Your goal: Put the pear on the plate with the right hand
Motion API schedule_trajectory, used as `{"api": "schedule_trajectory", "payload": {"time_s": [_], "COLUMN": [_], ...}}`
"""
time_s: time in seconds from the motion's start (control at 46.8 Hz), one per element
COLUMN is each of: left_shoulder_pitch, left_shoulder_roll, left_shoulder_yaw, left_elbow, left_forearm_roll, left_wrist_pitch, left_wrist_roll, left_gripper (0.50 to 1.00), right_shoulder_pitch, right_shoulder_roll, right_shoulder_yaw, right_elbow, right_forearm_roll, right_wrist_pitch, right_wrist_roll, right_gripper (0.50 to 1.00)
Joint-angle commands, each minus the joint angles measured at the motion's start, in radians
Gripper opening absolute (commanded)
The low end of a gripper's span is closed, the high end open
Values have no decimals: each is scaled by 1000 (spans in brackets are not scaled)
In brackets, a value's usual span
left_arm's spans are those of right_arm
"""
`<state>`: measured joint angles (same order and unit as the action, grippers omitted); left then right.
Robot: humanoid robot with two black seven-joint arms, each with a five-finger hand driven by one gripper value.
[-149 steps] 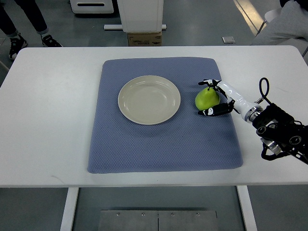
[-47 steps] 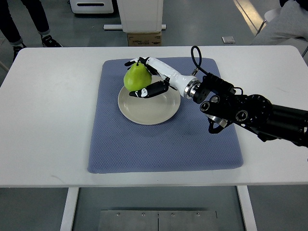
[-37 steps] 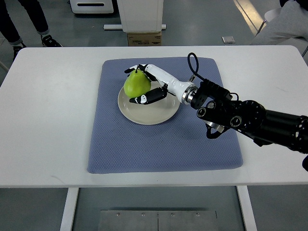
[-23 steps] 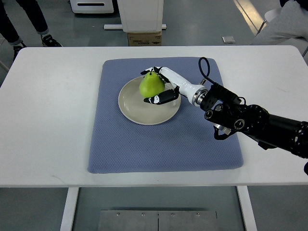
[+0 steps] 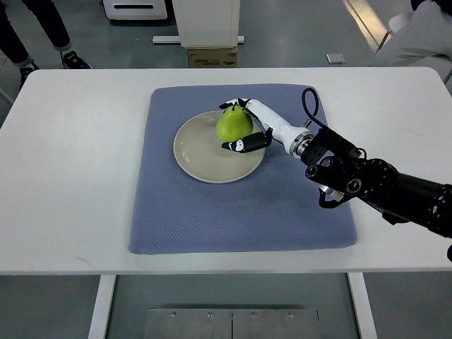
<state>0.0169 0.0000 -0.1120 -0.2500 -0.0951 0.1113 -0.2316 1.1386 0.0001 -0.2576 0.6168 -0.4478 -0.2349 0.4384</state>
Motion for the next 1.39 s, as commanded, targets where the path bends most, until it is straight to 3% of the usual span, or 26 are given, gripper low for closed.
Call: {"api": "schedule_trajectory", "payload": {"time_s": [0.0, 0.064, 0.171, 0.599, 0.963, 1.369], "left_shoulder_pitch": [0, 0, 0, 0, 0, 0], "left_shoulder_roll": [0, 0, 0, 0, 0, 0], "left_shoulder_yaw": [0, 0, 0, 0, 0, 0], "left_elbow": [0, 0, 0, 0, 0, 0], "left_forearm_roll": [0, 0, 0, 0, 0, 0], "left_wrist_pitch": [1, -1, 1, 1, -1, 1], "left_wrist_roll": [0, 0, 0, 0, 0, 0], "left_gripper": [1000, 1000, 1000, 1000, 1000, 1000], "right_shoulder_pitch": [0, 0, 1, 38, 27, -89], "right_shoulder_roll": [0, 0, 0, 0, -60, -110], "right_shoulder_yaw": [0, 0, 0, 23, 432, 459], "right_elbow": [0, 1, 1, 0, -6, -6], "right_forearm_roll": [1, 0, 1, 3, 26, 41], "right_wrist_pitch": [0, 0, 0, 2, 2, 17], "right_wrist_roll": [0, 2, 2, -7, -12, -7], "right_gripper": [937, 981, 987, 1000, 1000, 1000]}}
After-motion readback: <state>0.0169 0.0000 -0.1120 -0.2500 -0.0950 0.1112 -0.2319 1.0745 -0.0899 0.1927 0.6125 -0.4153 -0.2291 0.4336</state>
